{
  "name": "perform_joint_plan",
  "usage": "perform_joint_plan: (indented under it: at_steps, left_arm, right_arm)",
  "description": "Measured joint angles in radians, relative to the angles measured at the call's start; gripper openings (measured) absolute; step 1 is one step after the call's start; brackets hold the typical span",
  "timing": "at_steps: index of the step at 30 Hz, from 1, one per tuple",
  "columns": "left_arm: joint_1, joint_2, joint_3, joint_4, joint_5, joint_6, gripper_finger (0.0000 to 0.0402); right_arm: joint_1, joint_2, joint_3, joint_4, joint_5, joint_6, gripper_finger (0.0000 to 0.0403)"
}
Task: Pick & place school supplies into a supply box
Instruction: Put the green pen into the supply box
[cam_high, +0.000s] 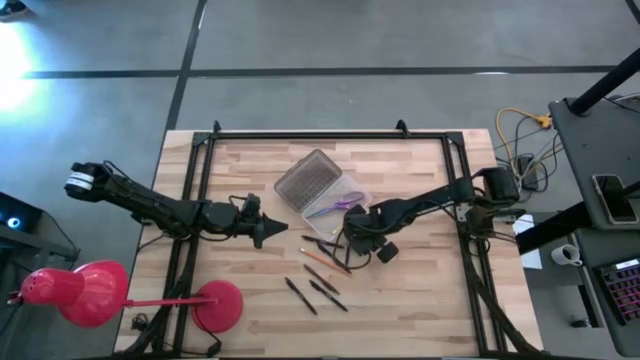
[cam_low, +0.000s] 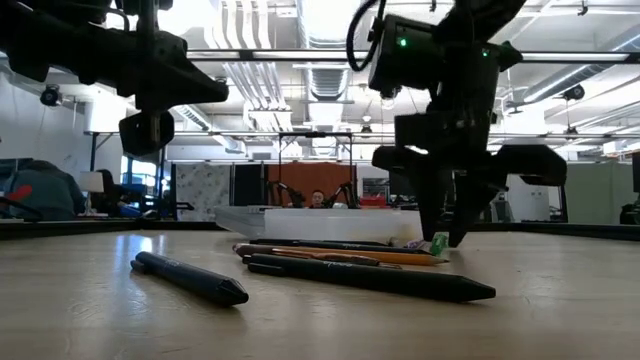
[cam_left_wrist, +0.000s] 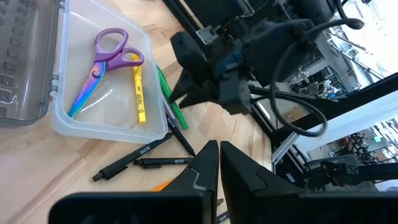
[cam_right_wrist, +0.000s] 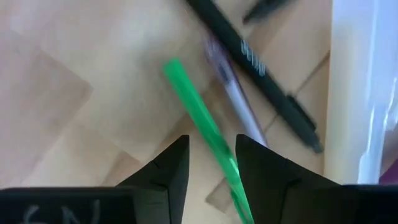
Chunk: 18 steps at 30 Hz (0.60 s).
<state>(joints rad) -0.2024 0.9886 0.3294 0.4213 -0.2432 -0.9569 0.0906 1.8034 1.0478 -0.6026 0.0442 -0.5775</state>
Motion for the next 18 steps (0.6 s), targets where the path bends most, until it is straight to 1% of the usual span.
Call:
perform_joint_plan:
  at_steps: [3,8,13,18]
  left_arm:
    - [0.0,0.0,0.0,0.0,0.0,0.0,0.0001]
    - [0.0,0.0,0.0,0.0,0.0,0.0,0.0001]
    - [0.0,0.0,0.0,0.0,0.0,0.0,0.0001]
    - [0.0,0.0,0.0,0.0,0.0,0.0,0.0001]
  right_arm:
    - [-0.009,-0.002,-0.022,0.008,-0.002,0.007,0.0115]
    - [-0.032,-0.006,-0.048,0.017,-0.015,0.085,0.0104]
    - [-0.052,-0.006,-0.05,0.012,-0.037,0.103,0.0089]
    - [-0.071,-0.004,-0.052,0.007,-0.043,0.226,0.0069]
